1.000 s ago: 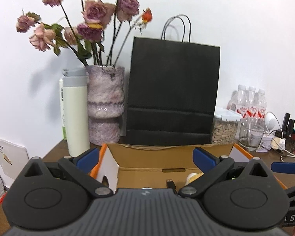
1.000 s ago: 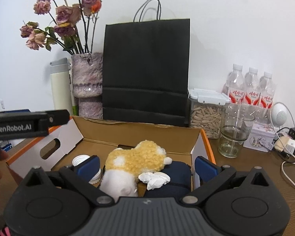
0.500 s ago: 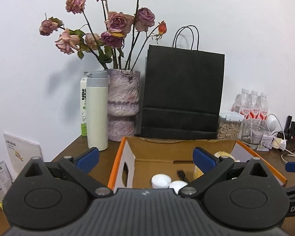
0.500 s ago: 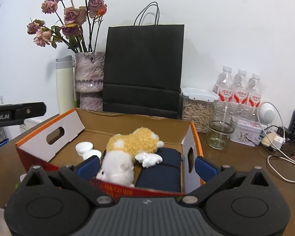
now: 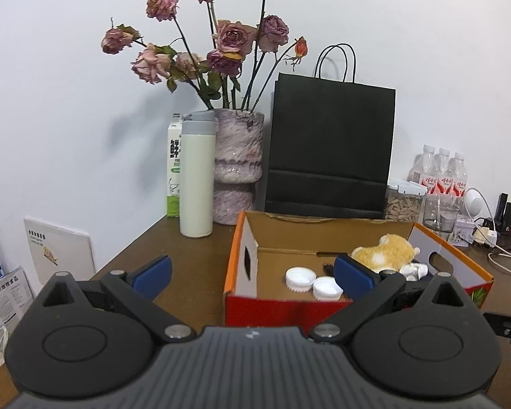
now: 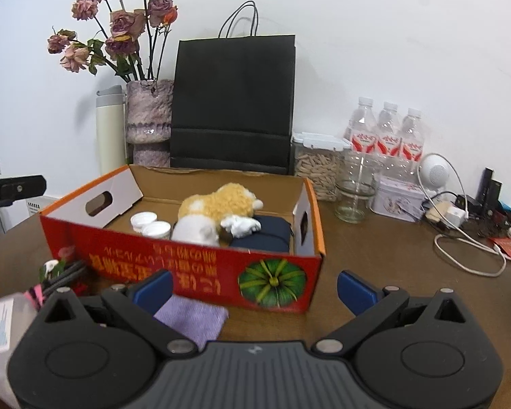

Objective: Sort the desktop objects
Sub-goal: 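Move the right gripper to the orange dried pod and grasp it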

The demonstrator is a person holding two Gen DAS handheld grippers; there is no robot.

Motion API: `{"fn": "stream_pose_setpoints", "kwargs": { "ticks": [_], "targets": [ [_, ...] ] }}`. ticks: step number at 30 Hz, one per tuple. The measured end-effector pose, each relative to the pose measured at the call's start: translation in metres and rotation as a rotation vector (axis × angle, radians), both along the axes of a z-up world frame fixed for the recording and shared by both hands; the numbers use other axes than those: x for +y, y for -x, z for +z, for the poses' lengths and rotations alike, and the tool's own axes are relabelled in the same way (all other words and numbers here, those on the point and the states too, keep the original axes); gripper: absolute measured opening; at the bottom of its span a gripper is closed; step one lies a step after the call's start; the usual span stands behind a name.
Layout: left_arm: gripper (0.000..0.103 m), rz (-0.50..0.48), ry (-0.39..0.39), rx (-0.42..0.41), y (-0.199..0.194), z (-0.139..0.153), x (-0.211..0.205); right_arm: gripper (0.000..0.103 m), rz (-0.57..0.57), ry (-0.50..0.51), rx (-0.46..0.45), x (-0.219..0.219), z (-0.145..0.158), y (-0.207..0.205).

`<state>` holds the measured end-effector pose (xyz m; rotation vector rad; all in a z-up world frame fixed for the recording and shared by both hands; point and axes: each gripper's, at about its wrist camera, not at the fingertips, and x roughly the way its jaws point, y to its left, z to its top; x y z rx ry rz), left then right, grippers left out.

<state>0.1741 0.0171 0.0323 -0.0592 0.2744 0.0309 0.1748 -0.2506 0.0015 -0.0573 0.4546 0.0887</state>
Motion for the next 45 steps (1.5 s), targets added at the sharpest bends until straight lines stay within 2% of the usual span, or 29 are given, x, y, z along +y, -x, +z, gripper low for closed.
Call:
{"fn": "stream_pose_setpoints", "kwargs": {
  "ticks": [10,24,28,32,35,40,45],
  "targets": [
    [0.103,0.019,-0.008,0.006,0.027,-0.009,0.009,0.103,-0.011,-0.023,0.032,-0.013,-0.011,0.026],
    [0.103,0.055,-0.017,0.051,0.04,-0.021,0.027,0.102,-0.024,0.001,0.088,-0.024,-0.026,0.041],
    [0.103,0.07,-0.01,0.063,0.04,-0.022,0.032,0.094,-0.017,-0.005,0.111,-0.026,-0.029,0.039],
    [0.103,0.071,-0.007,0.068,0.039,-0.023,0.033,0.091,0.007,-0.001,0.129,-0.023,-0.032,0.038],
    [0.103,0.065,-0.013,0.068,0.04,-0.023,0.031,0.085,0.025,-0.007,0.148,-0.02,-0.034,0.033],
    [0.103,0.062,-0.016,0.068,0.04,-0.023,0.029,0.068,0.045,-0.007,0.194,-0.015,-0.04,0.021],
    [0.103,0.06,-0.021,0.076,0.039,-0.024,0.028,0.062,0.06,-0.029,0.211,-0.013,-0.043,0.015]
  ]
}}
